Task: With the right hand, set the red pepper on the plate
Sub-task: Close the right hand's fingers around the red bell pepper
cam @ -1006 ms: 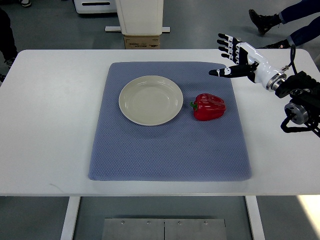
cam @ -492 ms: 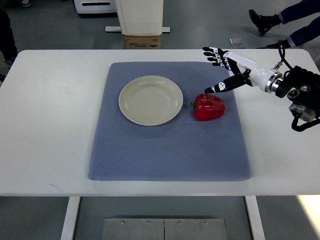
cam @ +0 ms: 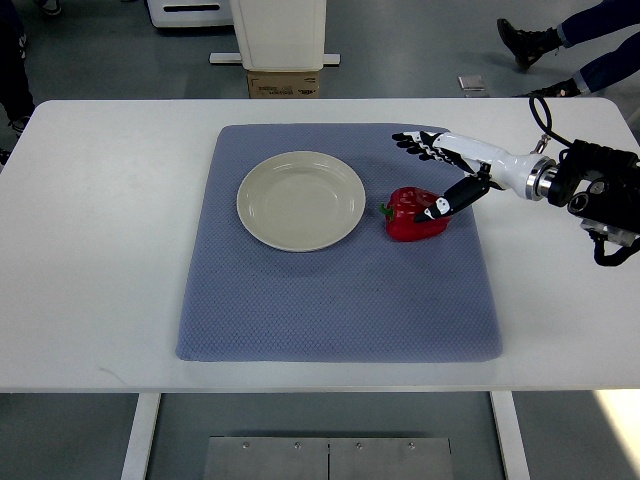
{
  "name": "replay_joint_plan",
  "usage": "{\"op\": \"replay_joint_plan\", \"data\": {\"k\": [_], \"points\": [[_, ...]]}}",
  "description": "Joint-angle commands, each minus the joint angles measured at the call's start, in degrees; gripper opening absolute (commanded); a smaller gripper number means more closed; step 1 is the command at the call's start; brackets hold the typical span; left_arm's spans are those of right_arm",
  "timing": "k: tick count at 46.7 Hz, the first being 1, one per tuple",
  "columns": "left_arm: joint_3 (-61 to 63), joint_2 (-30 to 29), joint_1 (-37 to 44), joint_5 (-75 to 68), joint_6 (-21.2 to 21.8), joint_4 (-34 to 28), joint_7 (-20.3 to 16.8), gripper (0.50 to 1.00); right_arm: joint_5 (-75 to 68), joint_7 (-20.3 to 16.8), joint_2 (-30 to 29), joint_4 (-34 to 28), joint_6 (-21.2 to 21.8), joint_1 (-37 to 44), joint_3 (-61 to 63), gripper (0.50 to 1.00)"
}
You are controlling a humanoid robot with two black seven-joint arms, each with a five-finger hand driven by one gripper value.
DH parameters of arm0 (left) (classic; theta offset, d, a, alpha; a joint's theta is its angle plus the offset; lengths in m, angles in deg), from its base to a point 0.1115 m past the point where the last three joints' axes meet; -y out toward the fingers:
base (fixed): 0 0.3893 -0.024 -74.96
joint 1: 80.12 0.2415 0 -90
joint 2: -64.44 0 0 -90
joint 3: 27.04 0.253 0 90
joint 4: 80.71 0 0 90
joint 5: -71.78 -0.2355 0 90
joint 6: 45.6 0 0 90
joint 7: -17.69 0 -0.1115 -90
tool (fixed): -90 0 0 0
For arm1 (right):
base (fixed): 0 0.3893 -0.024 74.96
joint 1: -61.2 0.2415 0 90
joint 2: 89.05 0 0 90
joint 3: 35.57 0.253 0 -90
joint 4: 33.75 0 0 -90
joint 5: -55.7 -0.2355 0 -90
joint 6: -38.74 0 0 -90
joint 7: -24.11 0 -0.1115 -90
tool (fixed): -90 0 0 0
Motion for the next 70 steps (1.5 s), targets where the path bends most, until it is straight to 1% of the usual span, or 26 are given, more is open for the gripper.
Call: {"op": "replay_joint_plan", "data": {"k": [1, 3, 14, 25, 38, 41, 46, 54, 60, 65, 66, 70], "points": [[0.00, 0.00, -0.05, 0.00, -0.02, 0.00, 0.00, 1.000, 0.00, -0.02, -0.98, 0.10, -1.86, -0.01, -1.21, 0.985], [0.00, 0.00, -0.05, 0.00, -0.02, 0.00, 0.00, 1.000, 0.00, -0.02, -1.34, 0.10, -2.57, -0.01, -1.73, 0.985], [0.00, 0.00, -0.05, 0.00, -0.02, 0.00, 0.00, 1.000, 0.00, -0.11, -2.48, 0.36, -3.19, 0.43, -3.84, 0.979], [0.00, 0.00, 0.04, 0.00, -0.02, 0.00, 0.00, 1.000, 0.00, -0.11, -3.71, 0.36, -5.30, 1.40, -7.97, 0.966], [0.00, 0.00, 0.04, 0.00, 0.07, 0.00, 0.00, 1.000, 0.09, -0.20, -3.89, 0.45, -5.47, 1.66, -9.91, 0.912], [0.00, 0.00, 0.04, 0.00, -0.02, 0.00, 0.00, 1.000, 0.09, -0.20, -4.24, 0.54, -5.47, 1.57, -10.09, 0.906], [0.00, 0.00, -0.05, 0.00, -0.02, 0.00, 0.00, 1.000, 0.09, -0.20, -4.33, 0.71, -5.47, 1.57, -10.96, 0.876], [0.00, 0.00, -0.05, 0.00, -0.02, 0.00, 0.00, 1.000, 0.09, -0.20, -4.68, 0.98, -5.47, 1.57, -11.05, 0.859], [0.00, 0.00, 0.04, 0.00, -0.02, 0.00, 0.00, 1.000, 0.09, -0.37, -4.68, 1.41, -5.47, 1.49, -11.05, 0.818], [0.00, 0.00, 0.04, 0.00, 0.07, 0.00, 0.00, 1.000, 0.09, -0.55, -4.68, 1.50, -5.47, 1.49, -11.05, 0.761], [0.00, 0.00, 0.04, 0.00, -0.02, 0.00, 0.00, 1.000, 0.09, -0.64, -4.68, 1.50, -5.47, 1.49, -11.05, 0.757], [0.00, 0.00, 0.04, 0.00, 0.07, 0.00, 0.00, 1.000, 0.09, -0.64, -4.68, 1.50, -5.47, 1.49, -11.05, 0.701]]}}
